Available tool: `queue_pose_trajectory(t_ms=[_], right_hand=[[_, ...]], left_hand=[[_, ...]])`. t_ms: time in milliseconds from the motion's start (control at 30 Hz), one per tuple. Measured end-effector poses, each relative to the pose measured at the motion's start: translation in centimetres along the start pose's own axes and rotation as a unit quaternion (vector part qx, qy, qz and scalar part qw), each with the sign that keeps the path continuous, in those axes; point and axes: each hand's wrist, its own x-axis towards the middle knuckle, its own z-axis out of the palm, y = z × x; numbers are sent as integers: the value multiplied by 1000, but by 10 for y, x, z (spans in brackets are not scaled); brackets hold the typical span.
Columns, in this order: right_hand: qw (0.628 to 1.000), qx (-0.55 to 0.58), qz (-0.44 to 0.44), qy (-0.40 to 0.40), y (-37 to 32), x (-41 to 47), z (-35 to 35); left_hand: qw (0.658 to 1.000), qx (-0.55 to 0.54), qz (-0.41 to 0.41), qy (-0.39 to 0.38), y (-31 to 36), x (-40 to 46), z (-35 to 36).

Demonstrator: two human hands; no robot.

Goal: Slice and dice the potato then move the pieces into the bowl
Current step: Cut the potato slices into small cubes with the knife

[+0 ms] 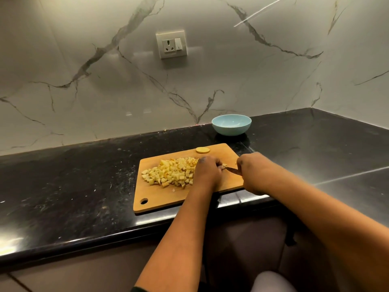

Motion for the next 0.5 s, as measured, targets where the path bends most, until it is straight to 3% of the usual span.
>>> queue_pose_trajectory(t_ms=[167, 367, 500], right_hand=[[1000, 2, -15, -26, 18, -14, -29], [991, 107, -8, 74, 24, -4, -14], [988, 119, -24, 92, 22, -1, -3]], left_hand=[[1000, -1, 10, 8, 0, -5, -1], [1000, -4, 11, 27, 1, -8, -1], [999, -5, 4, 45, 0, -9, -4]])
